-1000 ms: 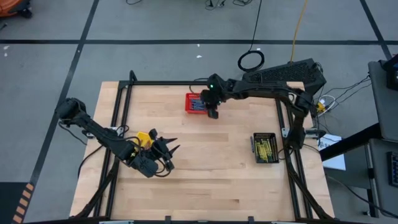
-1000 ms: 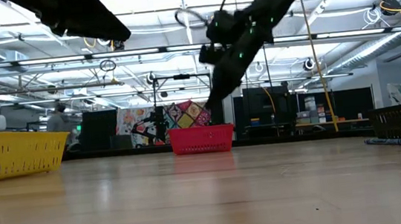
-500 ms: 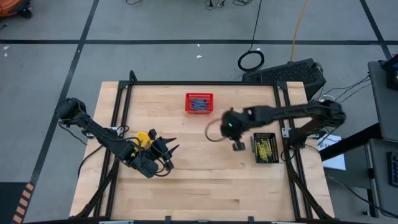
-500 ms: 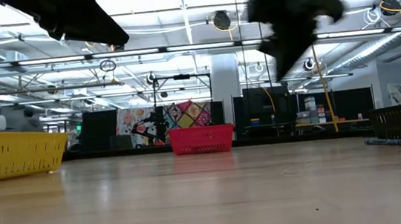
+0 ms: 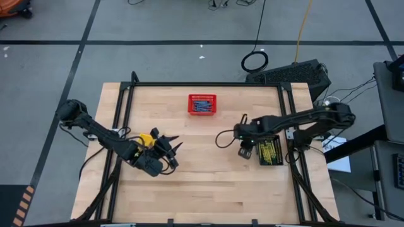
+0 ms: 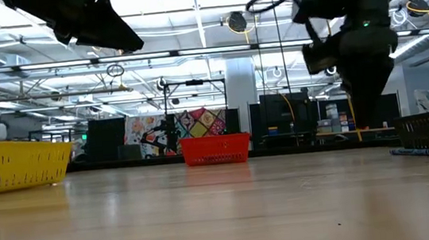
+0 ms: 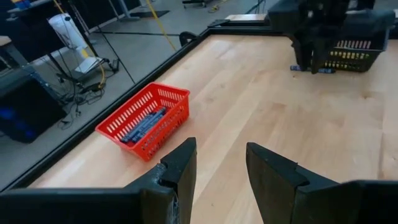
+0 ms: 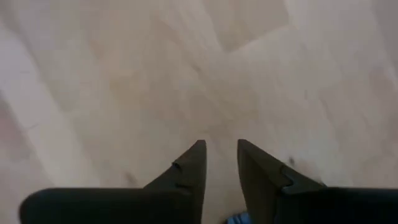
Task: Sort crayons
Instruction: Put the blue crayon into the red basket
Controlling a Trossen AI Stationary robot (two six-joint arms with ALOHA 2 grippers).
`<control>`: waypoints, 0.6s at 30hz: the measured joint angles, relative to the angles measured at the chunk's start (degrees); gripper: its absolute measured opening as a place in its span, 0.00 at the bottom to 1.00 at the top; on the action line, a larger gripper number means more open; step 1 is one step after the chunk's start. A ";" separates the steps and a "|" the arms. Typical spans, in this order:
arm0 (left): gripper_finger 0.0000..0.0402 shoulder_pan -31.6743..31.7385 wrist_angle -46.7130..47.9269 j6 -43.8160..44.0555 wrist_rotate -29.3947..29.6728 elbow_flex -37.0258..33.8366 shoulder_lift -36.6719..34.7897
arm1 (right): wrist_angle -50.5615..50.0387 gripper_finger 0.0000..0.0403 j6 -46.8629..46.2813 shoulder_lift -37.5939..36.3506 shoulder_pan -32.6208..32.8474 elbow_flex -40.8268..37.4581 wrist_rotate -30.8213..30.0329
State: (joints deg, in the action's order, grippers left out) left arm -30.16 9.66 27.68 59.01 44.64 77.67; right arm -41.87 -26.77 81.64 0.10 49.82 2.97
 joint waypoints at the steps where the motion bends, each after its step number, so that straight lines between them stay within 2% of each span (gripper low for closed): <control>1: 0.36 0.17 -0.05 0.04 0.00 -0.02 0.00 | -1.77 0.21 -0.55 1.45 -0.13 1.07 -0.89; 5: 0.36 0.24 -0.15 0.09 -0.02 -0.02 0.00 | -13.05 0.22 -2.16 7.17 -0.75 4.05 -4.52; 8: 0.36 0.18 -0.15 0.42 -0.03 -0.02 0.00 | -17.96 0.22 -2.63 9.08 -0.83 4.73 -4.93; 18: 0.36 0.14 -0.16 0.52 -0.23 -0.02 0.00 | -19.54 0.23 -4.82 9.07 -0.47 4.76 -6.38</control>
State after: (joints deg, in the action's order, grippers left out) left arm -30.02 9.50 28.21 58.78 44.62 77.67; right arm -61.41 -31.60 90.71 -0.37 54.59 -3.41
